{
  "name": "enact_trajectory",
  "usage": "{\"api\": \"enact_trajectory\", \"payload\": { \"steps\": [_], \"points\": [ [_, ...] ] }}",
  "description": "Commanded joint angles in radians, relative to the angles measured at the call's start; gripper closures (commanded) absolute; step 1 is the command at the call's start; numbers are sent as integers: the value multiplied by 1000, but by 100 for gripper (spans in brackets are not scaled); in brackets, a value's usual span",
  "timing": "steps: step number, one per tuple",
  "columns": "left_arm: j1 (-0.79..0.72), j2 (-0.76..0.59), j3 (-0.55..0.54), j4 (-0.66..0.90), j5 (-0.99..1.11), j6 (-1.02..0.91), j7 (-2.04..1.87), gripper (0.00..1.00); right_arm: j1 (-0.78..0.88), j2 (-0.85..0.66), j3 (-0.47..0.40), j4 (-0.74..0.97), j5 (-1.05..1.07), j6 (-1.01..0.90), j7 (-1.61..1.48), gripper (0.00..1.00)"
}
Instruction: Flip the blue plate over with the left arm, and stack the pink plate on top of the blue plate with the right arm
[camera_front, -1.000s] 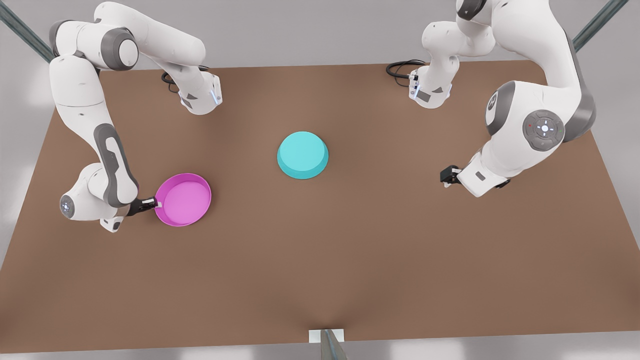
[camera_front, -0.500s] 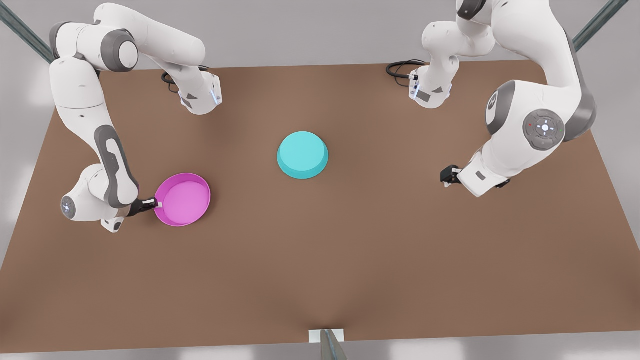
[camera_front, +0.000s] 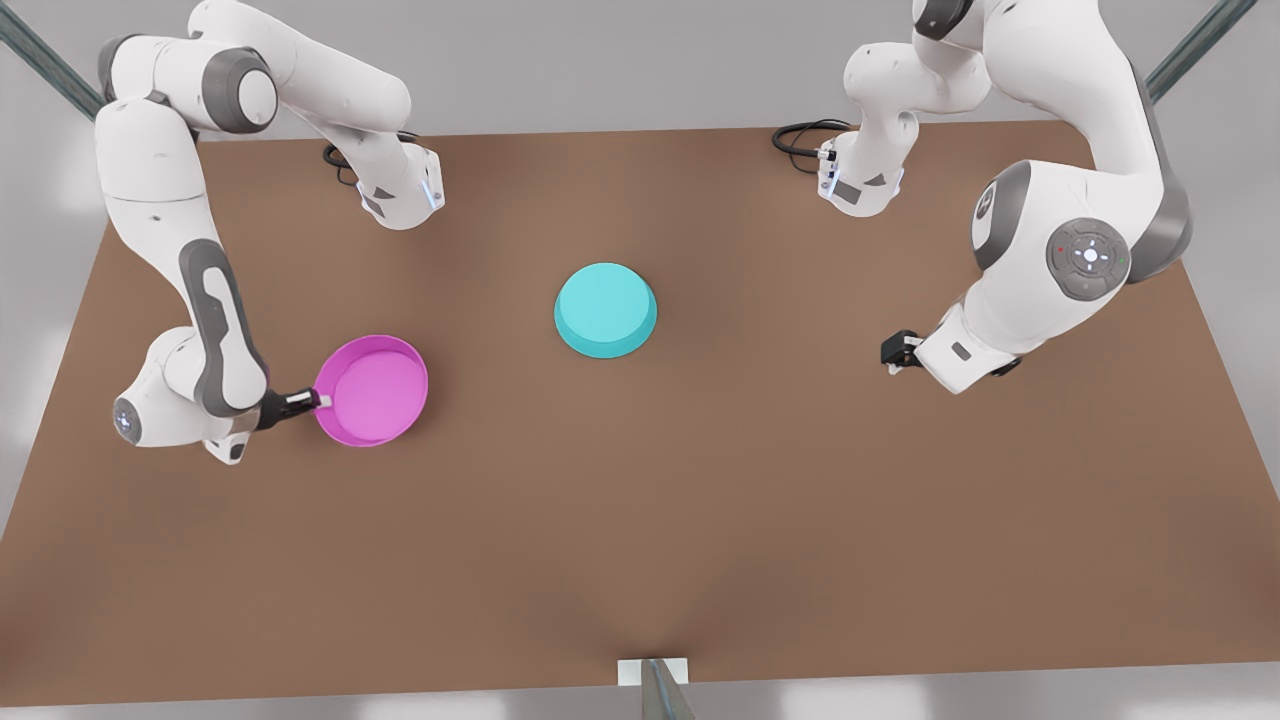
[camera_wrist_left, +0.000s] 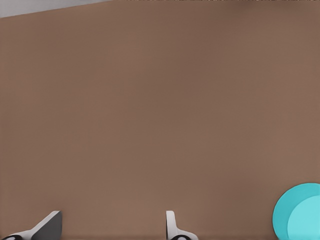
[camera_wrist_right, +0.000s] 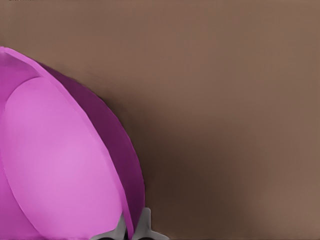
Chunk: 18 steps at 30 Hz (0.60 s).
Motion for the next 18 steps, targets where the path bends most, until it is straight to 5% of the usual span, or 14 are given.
{"api": "enact_trajectory", "payload": {
  "steps": [1,18],
  "points": [
    [0,0,0,0,0,0,0,0,8,-9,-1,-4,-5,1,2,79],
    [0,0,0,0,0,2,3,0,757,-176,0,-8,70,-102,344,79]
  ]
}}
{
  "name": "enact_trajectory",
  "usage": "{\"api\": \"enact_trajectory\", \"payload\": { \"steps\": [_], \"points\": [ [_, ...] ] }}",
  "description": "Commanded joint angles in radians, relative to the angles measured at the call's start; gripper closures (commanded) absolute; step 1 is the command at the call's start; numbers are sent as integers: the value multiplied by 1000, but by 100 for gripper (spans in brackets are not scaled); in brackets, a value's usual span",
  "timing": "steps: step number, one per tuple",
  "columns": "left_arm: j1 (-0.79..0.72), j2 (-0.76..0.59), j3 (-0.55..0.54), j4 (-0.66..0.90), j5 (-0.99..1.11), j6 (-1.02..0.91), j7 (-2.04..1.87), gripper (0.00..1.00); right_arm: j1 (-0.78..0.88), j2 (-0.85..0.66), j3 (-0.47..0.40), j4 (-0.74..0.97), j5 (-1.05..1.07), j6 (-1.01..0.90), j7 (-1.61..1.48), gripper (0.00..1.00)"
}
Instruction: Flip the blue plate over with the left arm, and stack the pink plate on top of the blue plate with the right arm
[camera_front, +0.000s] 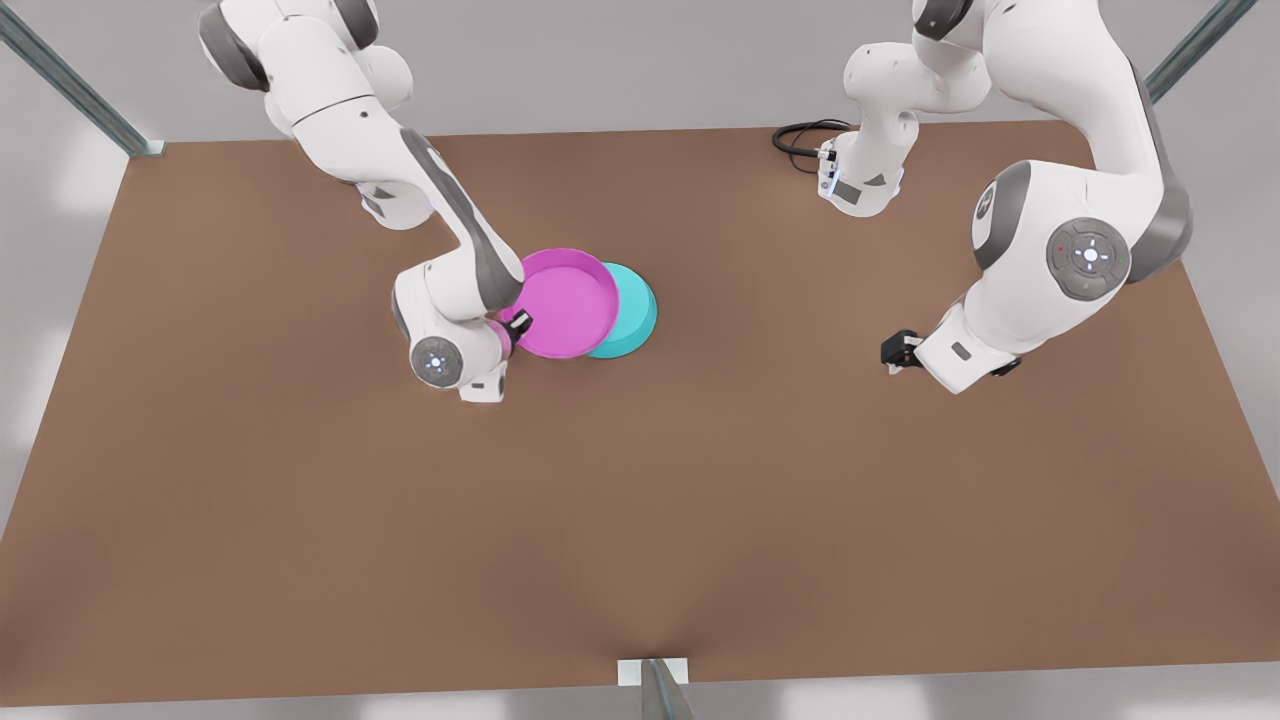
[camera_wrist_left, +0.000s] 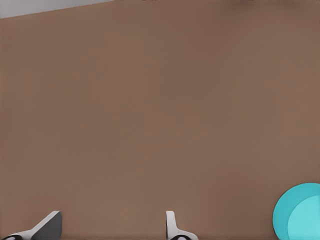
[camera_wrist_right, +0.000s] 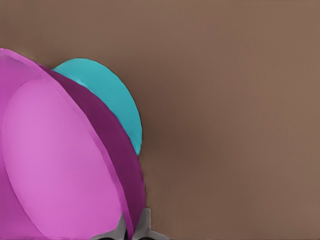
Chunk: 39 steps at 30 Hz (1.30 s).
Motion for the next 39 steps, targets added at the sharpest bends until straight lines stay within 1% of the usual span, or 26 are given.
{"api": "enact_trajectory", "payload": {
  "steps": [1,5,7,8,14,15,17,18,21,22,23,24,25,26,27,28,29,30,31,33,34,36,39],
  "points": [
    [0,0,0,0,0,0,1,0,13,-3,1,1,-6,1,17,79],
    [0,2,0,0,2,8,6,0,88,12,1,-5,24,18,44,79],
    [0,3,2,-2,2,9,6,0,92,20,1,-3,30,20,50,79],
    [0,3,2,-2,2,9,6,0,120,45,1,1,31,42,50,79],
    [0,-6,0,0,2,6,-3,0,132,91,0,-3,30,102,69,79],
    [0,-11,0,-2,-1,8,6,0,132,91,0,-3,28,104,69,67],
    [0,-12,0,-2,-18,8,9,0,132,97,1,0,30,104,69,50],
    [0,-11,3,-2,-23,9,10,0,132,98,1,1,30,104,69,39],
    [0,-12,5,-2,-23,9,9,0,132,100,1,4,31,105,69,12],
    [0,-11,3,-2,-23,9,9,0,131,100,0,4,31,107,69,5],
    [0,-11,3,-2,-23,9,9,0,132,101,1,4,31,112,69,0],
    [0,-11,3,-2,-23,9,9,0,129,88,0,9,31,99,69,0],
    [0,-11,3,-2,-24,9,7,0,122,39,1,24,30,66,67,0],
    [0,-12,3,-2,-24,9,6,0,112,11,-6,91,30,-37,72,0],
    [0,-18,3,-2,-24,6,3,0,48,-21,-14,242,16,-232,188,0],
    [0,-26,5,-2,-23,-2,6,0,-30,-67,-17,338,-56,-315,293,0],
    [0,-28,6,-2,-23,3,7,0,-110,-109,-83,409,-160,-355,297,0],
    [0,-28,6,-2,-21,6,0,0,-156,-147,-137,431,-303,-353,293,0],
    [0,-31,5,-2,-21,6,-3,0,-214,-190,-143,429,-423,-350,297,0],
    [0,-41,3,-2,-18,8,-3,0,-316,-228,-146,431,-423,-344,290,0],
    [0,-46,5,-2,-17,5,-3,0,-319,-224,-177,440,-418,-342,288,0],
    [0,-47,5,-2,-18,5,-3,0,-316,-193,-175,494,-418,-349,287,0],
    [0,-47,5,-3,-17,6,-6,0,-314,-190,-175,498,-418,-349,282,0]
  ]
}}
